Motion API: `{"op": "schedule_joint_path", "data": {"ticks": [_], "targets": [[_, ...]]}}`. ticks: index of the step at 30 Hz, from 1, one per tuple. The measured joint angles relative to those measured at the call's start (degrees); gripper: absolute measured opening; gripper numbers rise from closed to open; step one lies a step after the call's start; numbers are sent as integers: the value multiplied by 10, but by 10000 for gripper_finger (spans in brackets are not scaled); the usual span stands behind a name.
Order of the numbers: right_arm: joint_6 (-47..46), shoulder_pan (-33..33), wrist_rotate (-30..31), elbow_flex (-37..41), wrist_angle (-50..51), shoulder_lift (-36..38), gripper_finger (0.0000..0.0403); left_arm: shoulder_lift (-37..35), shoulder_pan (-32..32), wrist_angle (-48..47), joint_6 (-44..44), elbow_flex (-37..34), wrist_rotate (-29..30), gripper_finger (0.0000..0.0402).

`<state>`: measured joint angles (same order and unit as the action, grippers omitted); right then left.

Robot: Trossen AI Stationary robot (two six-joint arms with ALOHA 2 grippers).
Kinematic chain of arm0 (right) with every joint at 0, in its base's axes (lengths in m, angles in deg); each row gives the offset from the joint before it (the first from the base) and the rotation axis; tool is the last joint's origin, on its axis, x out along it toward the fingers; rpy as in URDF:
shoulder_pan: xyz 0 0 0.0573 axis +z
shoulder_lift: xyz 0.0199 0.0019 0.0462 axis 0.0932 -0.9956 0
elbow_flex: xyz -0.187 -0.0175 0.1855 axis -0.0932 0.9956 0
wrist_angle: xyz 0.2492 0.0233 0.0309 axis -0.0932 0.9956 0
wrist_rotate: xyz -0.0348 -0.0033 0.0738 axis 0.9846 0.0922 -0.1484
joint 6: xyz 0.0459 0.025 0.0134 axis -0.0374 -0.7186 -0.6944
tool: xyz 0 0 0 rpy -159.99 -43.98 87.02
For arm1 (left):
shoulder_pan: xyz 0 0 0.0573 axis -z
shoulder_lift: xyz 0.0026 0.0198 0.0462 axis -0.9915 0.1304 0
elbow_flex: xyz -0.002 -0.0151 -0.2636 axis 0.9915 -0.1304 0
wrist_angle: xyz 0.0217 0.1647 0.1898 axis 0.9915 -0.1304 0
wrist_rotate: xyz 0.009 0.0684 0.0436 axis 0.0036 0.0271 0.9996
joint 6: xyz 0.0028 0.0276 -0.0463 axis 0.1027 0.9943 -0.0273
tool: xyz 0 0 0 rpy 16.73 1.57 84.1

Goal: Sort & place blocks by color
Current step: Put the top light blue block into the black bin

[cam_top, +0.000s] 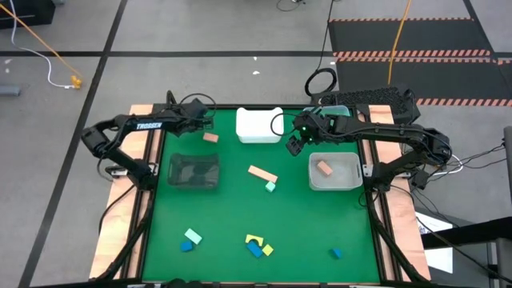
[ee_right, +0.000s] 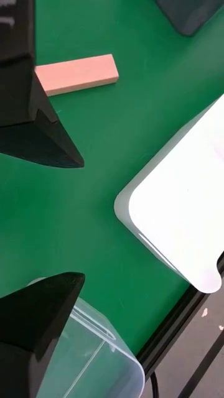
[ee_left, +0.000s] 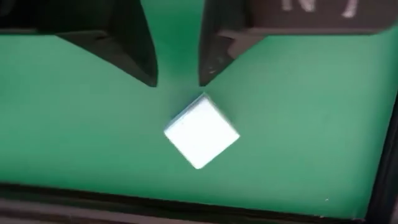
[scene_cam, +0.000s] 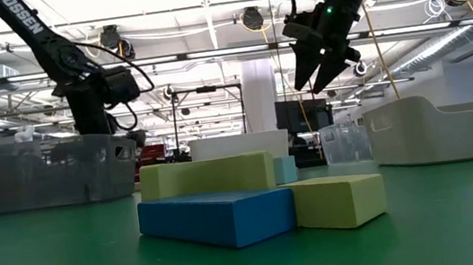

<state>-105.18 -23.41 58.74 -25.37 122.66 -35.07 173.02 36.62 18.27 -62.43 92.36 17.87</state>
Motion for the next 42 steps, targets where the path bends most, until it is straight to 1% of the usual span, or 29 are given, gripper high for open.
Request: {"op": "schedule_joint_path", "data": {"ticks": [3,8,11,15,22,29,34,42], "targets": [[0,0,0,0,0,0,277,-11,-11,4,-41,0,0,165],[2,0,1,0,0,0,277,-12,-39,29,-28,0,1,219],[5,0,1,0,0,0,277,-12,-56,38,-31,0,1,242],[17,0,1,0,-5,0,277,-9,-73,45,-41,0,1,259],[19,0,1,0,-36,0,277,3,-69,57,-40,0,5,257],[36,0,0,0,-43,0,277,17,-66,76,-35,0,4,257],[36,0,0,0,-43,0,277,24,-57,83,-44,0,29,258],[52,0,0,0,-43,0,277,49,-34,90,-35,1,55,243]]}}
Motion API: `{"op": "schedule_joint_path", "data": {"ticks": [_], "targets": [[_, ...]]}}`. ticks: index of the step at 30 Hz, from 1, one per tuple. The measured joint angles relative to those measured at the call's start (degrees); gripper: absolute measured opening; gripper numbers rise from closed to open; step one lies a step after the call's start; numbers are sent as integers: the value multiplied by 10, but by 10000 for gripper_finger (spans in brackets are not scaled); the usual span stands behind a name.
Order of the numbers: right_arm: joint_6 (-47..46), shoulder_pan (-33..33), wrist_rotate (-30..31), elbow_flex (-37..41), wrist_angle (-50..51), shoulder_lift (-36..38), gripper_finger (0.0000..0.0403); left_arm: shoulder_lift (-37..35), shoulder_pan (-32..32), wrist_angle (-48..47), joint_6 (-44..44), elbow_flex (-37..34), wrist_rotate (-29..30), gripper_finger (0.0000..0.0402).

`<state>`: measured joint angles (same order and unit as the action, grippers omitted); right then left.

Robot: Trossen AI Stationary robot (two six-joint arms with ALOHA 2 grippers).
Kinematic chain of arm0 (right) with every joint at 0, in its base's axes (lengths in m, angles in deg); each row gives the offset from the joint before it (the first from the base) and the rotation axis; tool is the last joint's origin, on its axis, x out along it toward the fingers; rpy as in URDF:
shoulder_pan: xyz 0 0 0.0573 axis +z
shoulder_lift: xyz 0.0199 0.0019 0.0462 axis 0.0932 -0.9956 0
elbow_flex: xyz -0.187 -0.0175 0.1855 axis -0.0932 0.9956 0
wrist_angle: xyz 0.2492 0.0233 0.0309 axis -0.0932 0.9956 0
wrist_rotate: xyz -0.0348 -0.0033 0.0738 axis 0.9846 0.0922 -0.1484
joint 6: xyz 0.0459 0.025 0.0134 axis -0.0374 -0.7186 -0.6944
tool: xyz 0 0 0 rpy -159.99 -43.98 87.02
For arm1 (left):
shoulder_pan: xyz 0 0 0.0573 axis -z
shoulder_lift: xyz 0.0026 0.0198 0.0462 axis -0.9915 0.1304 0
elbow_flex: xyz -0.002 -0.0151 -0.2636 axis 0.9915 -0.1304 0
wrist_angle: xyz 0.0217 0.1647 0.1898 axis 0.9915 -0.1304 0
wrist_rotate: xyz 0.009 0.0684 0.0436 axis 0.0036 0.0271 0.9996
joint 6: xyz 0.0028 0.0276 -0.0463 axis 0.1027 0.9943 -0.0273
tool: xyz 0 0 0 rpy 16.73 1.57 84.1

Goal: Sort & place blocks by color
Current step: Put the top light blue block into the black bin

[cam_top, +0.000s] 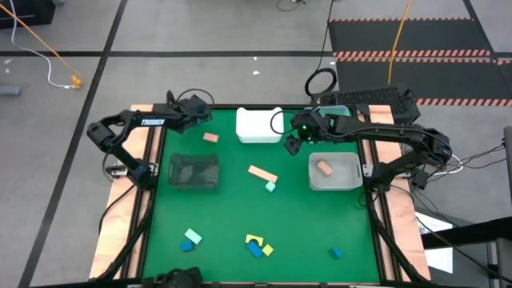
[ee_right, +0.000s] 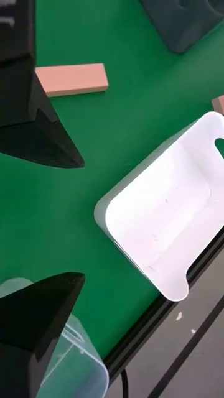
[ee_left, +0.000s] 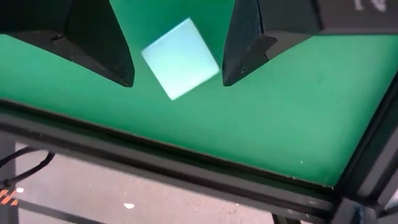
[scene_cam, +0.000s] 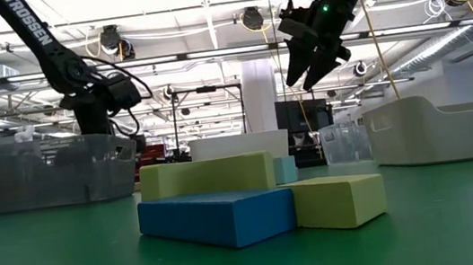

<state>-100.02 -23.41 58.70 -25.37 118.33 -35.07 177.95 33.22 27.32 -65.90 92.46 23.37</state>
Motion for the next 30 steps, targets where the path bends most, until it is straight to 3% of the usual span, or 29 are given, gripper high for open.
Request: {"op": "schedule_joint_path", "data": {"ticks": [5,11,15,22,30], "targets": [[0,0,0,0,0,0,277,15,13,0,10,1,21,230],[0,0,0,0,0,0,277,30,28,4,35,3,50,182],[-1,0,0,0,0,0,277,33,33,4,43,3,55,180],[-2,0,0,0,0,0,277,18,37,1,45,3,5,183],[-2,0,1,0,-1,0,277,-62,74,4,73,1,-18,180]]}}
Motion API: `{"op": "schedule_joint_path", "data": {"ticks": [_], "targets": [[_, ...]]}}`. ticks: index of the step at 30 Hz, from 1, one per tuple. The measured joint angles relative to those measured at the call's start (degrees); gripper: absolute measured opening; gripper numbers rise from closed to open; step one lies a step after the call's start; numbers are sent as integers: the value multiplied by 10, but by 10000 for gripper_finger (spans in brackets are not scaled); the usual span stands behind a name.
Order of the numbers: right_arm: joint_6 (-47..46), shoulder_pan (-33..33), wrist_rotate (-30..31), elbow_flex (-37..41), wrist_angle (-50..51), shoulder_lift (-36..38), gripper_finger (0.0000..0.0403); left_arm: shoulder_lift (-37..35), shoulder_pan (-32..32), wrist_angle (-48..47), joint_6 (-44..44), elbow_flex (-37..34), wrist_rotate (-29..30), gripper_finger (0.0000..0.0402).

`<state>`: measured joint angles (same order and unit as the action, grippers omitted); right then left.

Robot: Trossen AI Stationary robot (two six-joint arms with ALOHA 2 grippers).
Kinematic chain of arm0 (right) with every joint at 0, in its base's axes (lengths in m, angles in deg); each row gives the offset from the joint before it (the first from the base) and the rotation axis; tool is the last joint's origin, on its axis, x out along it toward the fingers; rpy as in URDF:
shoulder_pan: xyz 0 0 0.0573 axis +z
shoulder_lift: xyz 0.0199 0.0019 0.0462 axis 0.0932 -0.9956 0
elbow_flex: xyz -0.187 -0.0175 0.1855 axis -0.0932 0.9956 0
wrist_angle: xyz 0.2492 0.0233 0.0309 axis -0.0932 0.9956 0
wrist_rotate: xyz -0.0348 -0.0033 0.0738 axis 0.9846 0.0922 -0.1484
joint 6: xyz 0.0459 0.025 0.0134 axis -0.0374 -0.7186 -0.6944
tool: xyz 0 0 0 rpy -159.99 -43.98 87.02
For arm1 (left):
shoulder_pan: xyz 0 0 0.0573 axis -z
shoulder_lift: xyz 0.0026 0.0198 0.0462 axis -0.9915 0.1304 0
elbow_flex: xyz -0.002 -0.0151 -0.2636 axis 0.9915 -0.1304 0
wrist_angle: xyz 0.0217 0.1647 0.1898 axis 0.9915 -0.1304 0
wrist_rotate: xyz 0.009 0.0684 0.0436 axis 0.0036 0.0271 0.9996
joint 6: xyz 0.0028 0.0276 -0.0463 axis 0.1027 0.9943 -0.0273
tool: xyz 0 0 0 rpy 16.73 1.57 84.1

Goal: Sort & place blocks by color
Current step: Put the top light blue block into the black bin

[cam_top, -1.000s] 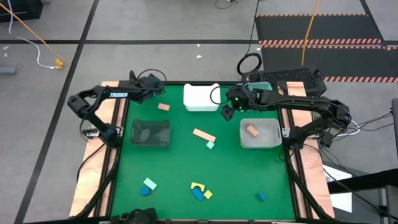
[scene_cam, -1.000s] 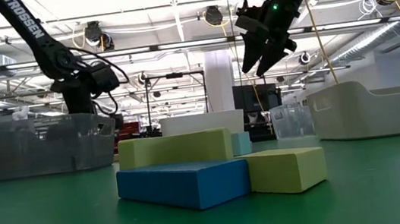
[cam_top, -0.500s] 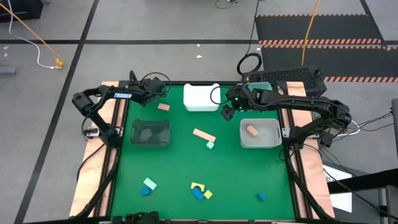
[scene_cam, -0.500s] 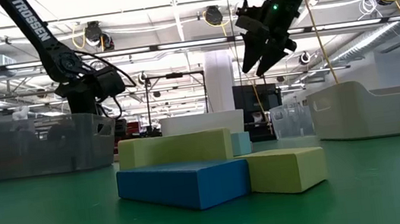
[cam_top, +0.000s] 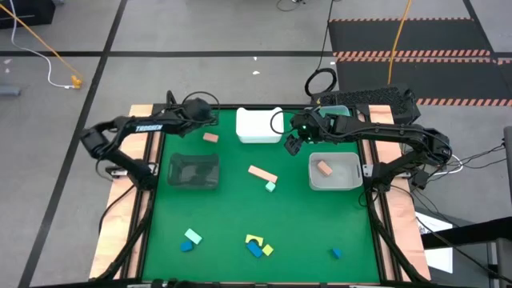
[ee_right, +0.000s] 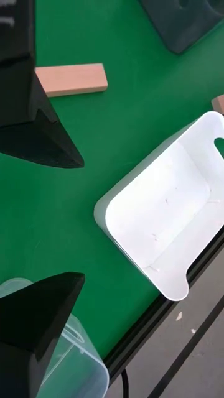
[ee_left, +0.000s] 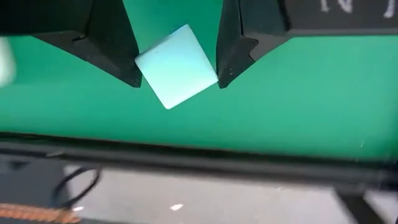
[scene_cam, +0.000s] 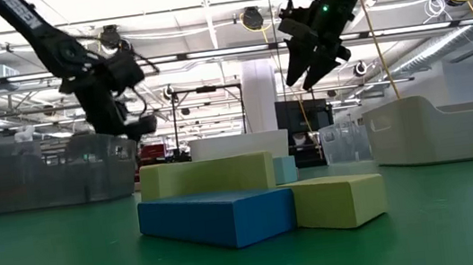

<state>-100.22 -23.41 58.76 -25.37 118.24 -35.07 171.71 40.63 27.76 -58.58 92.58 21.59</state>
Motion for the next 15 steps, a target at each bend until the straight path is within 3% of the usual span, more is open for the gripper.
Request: {"op": "schedule_joint_path", "data": {"ticks": [7,15], "targets": [[15,0,0,0,-36,0,277,-86,67,52,87,0,3,186],[14,0,0,0,-105,0,277,-182,218,35,97,0,-8,179]]}}
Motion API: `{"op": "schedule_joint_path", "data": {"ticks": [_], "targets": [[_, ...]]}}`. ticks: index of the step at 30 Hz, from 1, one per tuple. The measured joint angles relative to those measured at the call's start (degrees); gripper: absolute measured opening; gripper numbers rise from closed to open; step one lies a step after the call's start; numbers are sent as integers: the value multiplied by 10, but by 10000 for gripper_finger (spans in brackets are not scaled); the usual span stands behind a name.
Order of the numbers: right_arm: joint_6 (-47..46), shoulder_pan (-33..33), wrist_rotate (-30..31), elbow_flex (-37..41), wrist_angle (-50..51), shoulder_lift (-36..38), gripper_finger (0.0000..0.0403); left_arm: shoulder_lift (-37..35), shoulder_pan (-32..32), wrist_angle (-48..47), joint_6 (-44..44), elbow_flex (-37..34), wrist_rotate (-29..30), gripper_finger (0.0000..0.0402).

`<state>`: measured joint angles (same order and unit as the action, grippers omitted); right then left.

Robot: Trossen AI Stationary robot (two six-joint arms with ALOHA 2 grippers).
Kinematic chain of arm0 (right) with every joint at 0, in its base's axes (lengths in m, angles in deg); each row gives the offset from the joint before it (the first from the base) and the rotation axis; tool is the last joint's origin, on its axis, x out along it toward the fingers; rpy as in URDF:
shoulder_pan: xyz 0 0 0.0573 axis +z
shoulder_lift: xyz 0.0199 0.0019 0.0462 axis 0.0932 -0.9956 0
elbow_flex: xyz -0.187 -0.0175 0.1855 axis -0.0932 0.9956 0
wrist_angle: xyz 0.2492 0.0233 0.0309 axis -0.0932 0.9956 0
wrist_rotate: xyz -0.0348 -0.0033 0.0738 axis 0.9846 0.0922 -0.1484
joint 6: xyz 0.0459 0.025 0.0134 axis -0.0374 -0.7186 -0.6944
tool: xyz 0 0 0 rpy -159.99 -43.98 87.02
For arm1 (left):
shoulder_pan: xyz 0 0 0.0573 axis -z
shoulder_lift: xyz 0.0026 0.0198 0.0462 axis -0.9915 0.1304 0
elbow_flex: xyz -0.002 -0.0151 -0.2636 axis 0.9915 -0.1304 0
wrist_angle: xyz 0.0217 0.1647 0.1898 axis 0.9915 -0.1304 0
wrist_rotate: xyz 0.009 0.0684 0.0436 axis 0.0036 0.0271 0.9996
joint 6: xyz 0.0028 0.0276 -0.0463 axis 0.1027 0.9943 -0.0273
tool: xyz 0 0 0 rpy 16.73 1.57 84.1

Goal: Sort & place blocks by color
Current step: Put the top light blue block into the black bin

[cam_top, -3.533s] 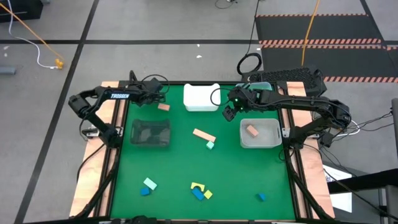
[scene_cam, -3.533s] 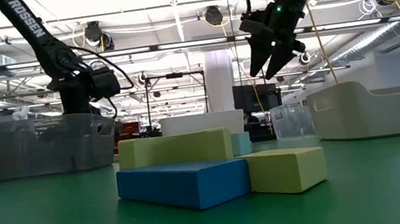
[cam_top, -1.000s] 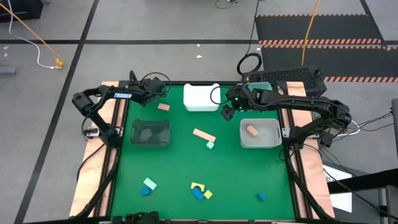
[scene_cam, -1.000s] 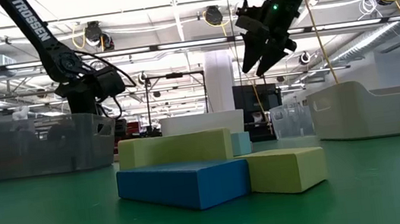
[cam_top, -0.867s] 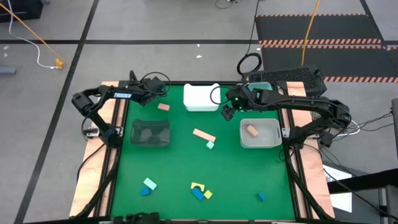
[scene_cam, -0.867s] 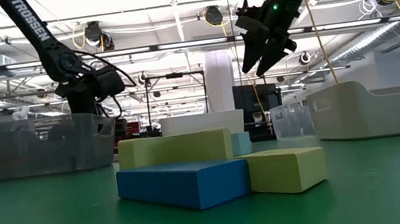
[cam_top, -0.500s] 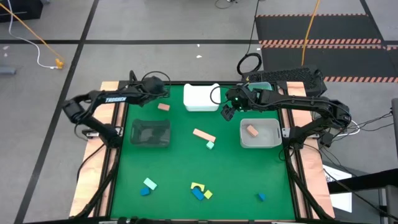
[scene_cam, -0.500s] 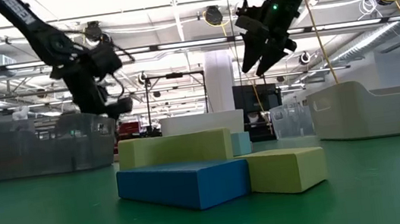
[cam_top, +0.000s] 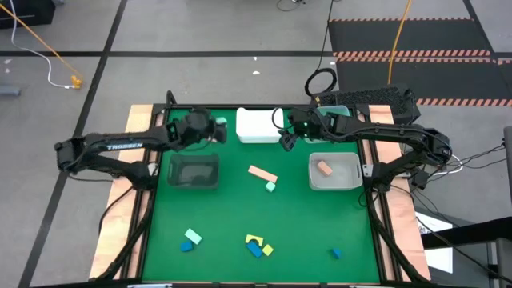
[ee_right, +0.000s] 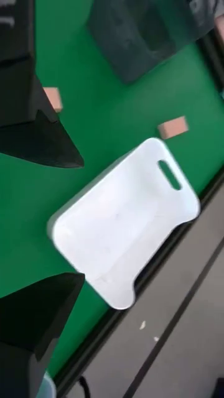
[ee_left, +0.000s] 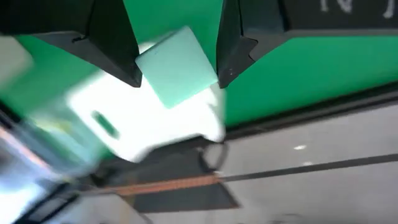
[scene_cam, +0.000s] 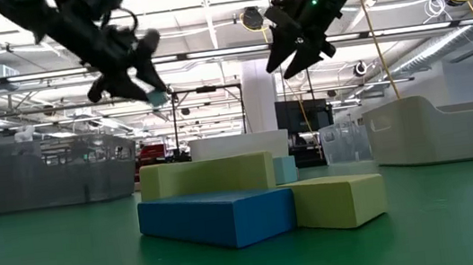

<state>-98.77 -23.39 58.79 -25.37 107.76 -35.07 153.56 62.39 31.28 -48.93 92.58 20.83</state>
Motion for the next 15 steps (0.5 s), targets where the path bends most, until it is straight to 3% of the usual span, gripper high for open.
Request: {"op": "schedule_joint_path", "data": {"ticks": [5,10,15], "targets": [[-11,1,-9,0,-18,0,277,-49,87,-102,-39,1,-1,180],[-43,3,-75,0,-16,0,277,-83,160,-265,-167,1,-50,190],[-44,21,-92,0,-15,0,277,-87,220,-412,-259,1,-76,178]]}}
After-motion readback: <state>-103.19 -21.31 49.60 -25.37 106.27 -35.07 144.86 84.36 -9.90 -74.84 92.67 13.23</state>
